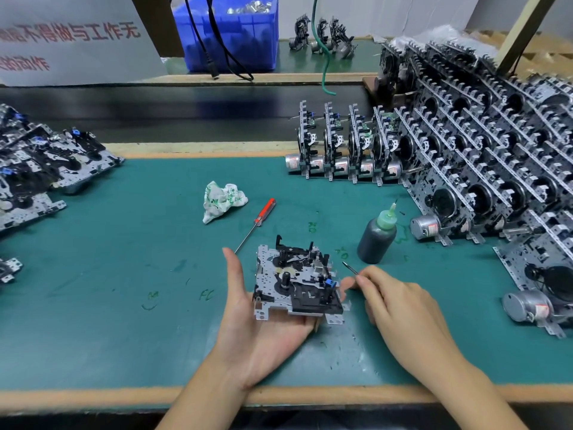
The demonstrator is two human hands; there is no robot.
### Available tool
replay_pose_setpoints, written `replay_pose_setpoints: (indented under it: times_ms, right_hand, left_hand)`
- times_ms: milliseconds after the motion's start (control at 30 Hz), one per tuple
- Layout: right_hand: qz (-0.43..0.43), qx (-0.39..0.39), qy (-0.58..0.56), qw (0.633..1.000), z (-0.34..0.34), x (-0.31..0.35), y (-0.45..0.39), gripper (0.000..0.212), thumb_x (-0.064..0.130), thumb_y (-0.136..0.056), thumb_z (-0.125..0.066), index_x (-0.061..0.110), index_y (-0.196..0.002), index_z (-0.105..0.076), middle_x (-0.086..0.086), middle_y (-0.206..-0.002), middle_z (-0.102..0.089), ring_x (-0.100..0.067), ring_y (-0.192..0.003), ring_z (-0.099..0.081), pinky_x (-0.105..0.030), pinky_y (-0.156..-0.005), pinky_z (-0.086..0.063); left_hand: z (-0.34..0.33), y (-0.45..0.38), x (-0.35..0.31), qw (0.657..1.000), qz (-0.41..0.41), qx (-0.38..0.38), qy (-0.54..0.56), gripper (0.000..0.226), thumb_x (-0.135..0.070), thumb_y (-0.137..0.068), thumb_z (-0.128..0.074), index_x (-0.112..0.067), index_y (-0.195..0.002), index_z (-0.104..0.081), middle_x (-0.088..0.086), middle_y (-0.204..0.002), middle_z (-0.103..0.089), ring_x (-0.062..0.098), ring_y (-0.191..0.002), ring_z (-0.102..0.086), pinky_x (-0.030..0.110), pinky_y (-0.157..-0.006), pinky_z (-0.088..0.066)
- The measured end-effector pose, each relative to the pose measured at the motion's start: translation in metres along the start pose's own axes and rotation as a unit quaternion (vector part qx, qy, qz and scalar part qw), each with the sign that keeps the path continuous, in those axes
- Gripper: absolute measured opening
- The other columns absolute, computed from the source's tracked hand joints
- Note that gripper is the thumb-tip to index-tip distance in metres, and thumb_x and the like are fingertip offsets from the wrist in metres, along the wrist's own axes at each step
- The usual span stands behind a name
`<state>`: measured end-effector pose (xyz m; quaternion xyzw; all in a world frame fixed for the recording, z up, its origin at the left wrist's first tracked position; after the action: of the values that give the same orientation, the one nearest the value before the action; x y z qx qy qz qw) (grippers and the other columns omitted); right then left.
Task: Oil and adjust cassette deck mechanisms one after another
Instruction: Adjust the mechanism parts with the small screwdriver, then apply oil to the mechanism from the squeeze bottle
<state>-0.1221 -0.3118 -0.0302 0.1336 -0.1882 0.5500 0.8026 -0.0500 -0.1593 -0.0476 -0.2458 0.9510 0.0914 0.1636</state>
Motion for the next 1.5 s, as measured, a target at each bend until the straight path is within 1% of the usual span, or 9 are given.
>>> replay_pose_setpoints:
  times_ms: [167, 300, 500, 667, 767, 933, 1033, 1100, 1500]
  right_hand:
    - [0.077, -0.190, 0.002, 0.979, 0.010, 0.007, -0.002, 0.019, 0.033, -0.086, -0.054, 0.020, -0.094, -0.064, 0.006, -0.090, -0.060, -0.015, -0.090, -0.048, -0.026, -0.070, -0.038]
    - [-0.037, -0.325, -0.132, 0.936, 0.013, 0.002, -0.019, 0.049, 0.022, -0.072, -0.076, 0.009, -0.109, -0.047, 0.000, -0.105, -0.042, -0.021, -0.100, -0.042, -0.022, -0.083, -0.031]
    - [-0.116, -0.165, -0.267, 0.942, -0.008, -0.017, -0.042, 0.040, 0.021, -0.082, -0.072, 0.025, -0.106, -0.039, 0.003, -0.108, -0.056, -0.017, -0.098, -0.050, -0.026, -0.076, -0.032]
    - [-0.012, -0.232, -0.396, 0.888, 0.000, -0.007, -0.030, 0.038, 0.035, -0.090, -0.050, 0.022, -0.126, -0.046, 0.017, -0.099, -0.061, -0.003, -0.088, -0.056, -0.017, -0.078, -0.042]
    - [-0.015, -0.208, -0.518, 0.829, 0.002, -0.003, -0.026, 0.039, 0.030, -0.083, -0.067, 0.037, -0.115, -0.047, 0.012, -0.073, -0.061, -0.008, -0.061, -0.051, -0.019, -0.062, -0.045]
    - [-0.085, -0.107, -0.779, 0.612, 0.000, -0.005, -0.029, 0.030, 0.018, -0.070, -0.067, 0.012, -0.099, -0.065, 0.001, -0.076, -0.061, -0.004, -0.048, -0.036, -0.015, -0.047, -0.039]
    - [-0.125, -0.117, -0.814, 0.555, 0.002, -0.007, -0.031, 0.020, 0.032, -0.073, -0.062, 0.015, -0.077, -0.071, 0.002, -0.069, -0.063, -0.003, -0.045, -0.043, -0.014, -0.041, -0.038]
    - [-0.147, -0.130, -0.800, 0.567, 0.003, -0.005, -0.031, 0.025, 0.040, -0.071, -0.061, 0.021, -0.058, -0.072, 0.005, -0.061, -0.062, -0.003, -0.047, -0.052, -0.013, -0.039, -0.039]
    - [-0.120, -0.159, -0.681, 0.704, -0.002, 0.001, -0.028, 0.034, 0.044, -0.067, -0.065, 0.012, -0.071, -0.054, -0.001, -0.058, -0.053, -0.007, -0.046, -0.040, -0.018, -0.039, -0.036]
  left_hand:
    - [0.006, -0.001, 0.000, 0.997, 0.008, -0.063, 0.041, 0.098, -0.075, -0.073, -0.055, 0.005, -0.129, -0.051, 0.032, -0.139, -0.042, 0.047, -0.130, -0.039, 0.051, -0.107, -0.037]
    - [0.011, -0.002, 0.001, 0.995, 0.013, -0.098, 0.027, 0.089, -0.073, -0.080, -0.045, 0.003, -0.126, -0.056, 0.031, -0.135, -0.047, 0.046, -0.125, -0.046, 0.052, -0.109, -0.032]
    - [0.017, -0.004, 0.004, 0.990, 0.041, -0.130, -0.029, 0.073, -0.060, -0.087, -0.040, -0.001, -0.127, -0.057, 0.031, -0.133, -0.049, 0.045, -0.121, -0.051, 0.050, -0.108, -0.031]
    - [0.016, -0.003, 0.002, 0.990, 0.034, -0.129, -0.042, 0.068, -0.055, -0.091, -0.036, 0.000, -0.125, -0.058, 0.031, -0.134, -0.049, 0.043, -0.124, -0.049, 0.050, -0.109, -0.031]
    - [0.016, -0.003, 0.002, 0.990, 0.034, -0.128, -0.049, 0.068, -0.055, -0.091, -0.035, 0.000, -0.125, -0.058, 0.030, -0.133, -0.050, 0.042, -0.123, -0.051, 0.052, -0.103, -0.040]
    - [0.016, -0.004, 0.002, 0.988, 0.024, -0.139, -0.058, 0.067, -0.053, -0.092, -0.035, 0.000, -0.127, -0.056, 0.031, -0.133, -0.049, 0.044, -0.123, -0.049, 0.051, -0.110, -0.029]
    - [0.016, -0.004, 0.002, 0.989, 0.023, -0.137, -0.057, 0.067, -0.053, -0.092, -0.034, 0.000, -0.127, -0.056, 0.031, -0.133, -0.049, 0.044, -0.124, -0.048, 0.051, -0.111, -0.027]
    - [0.015, -0.004, 0.002, 0.989, 0.020, -0.137, -0.054, 0.067, -0.053, -0.092, -0.035, 0.000, -0.126, -0.057, 0.031, -0.133, -0.049, 0.044, -0.123, -0.049, 0.052, -0.111, -0.027]
    - [0.012, -0.003, 0.001, 0.991, 0.023, -0.124, -0.045, 0.064, -0.049, -0.088, -0.041, 0.000, -0.124, -0.059, 0.029, -0.132, -0.052, 0.045, -0.119, -0.052, 0.053, -0.107, -0.033]
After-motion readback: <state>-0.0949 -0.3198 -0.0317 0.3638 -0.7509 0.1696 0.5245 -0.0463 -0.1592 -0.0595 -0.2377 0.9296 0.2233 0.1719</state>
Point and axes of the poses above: each hand's wrist, its own y-axis away from the middle knuckle, its own z-axis out of the back of the hand, x = y × z, the point moved 3 cm from there along -y, towards the middle knuckle
